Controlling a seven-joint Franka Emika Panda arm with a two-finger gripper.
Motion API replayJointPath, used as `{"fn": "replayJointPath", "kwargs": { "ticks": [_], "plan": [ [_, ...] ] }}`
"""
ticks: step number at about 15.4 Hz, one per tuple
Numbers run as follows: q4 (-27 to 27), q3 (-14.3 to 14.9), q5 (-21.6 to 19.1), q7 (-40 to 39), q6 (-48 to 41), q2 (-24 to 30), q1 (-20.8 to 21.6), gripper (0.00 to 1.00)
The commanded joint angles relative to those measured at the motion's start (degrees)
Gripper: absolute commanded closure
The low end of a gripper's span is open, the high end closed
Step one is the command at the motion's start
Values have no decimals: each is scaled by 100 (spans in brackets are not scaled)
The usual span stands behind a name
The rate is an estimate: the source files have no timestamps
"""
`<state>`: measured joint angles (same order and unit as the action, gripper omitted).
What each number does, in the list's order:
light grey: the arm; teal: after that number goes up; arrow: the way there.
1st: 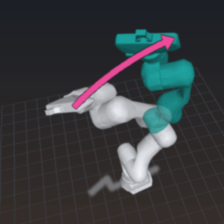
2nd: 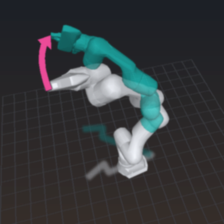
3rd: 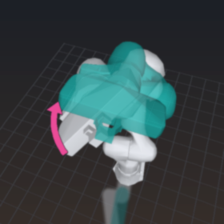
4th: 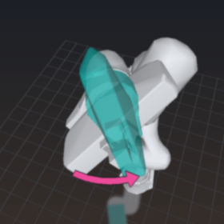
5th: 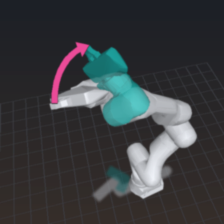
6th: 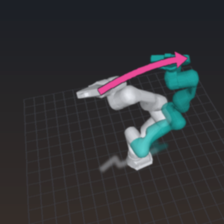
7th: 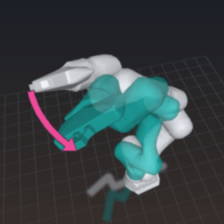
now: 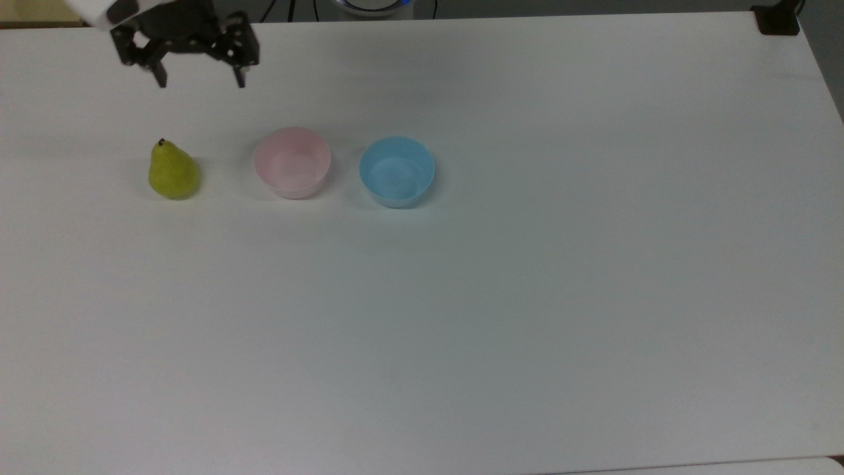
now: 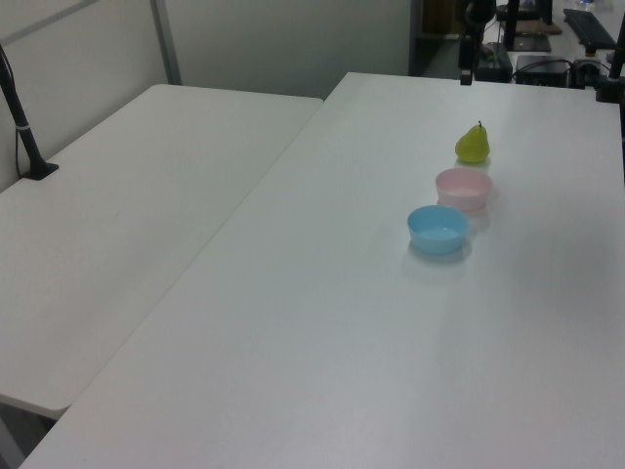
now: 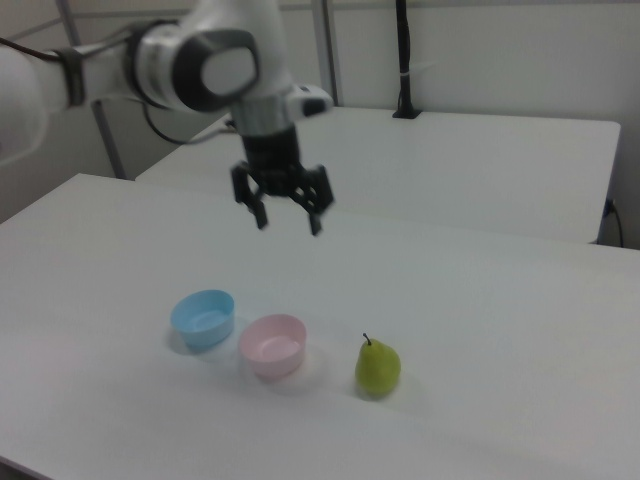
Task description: Pick up a pear from the bowl
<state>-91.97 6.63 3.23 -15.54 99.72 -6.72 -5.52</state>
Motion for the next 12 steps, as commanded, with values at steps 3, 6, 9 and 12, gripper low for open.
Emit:
{"fn": "replayJointPath", "kwargs": {
  "ticks": [3, 6, 9, 12],
  "plan": [
    [-58, 40, -15, 1578, -190, 488, 902, 0],
    [-66, 40, -15, 2151, -278, 610, 1141, 0],
    [-58, 49, -155, 2143, -445, 619, 1141, 0],
    [-49, 49, -164, 2134, -542, 637, 1141, 0]
  ]
}}
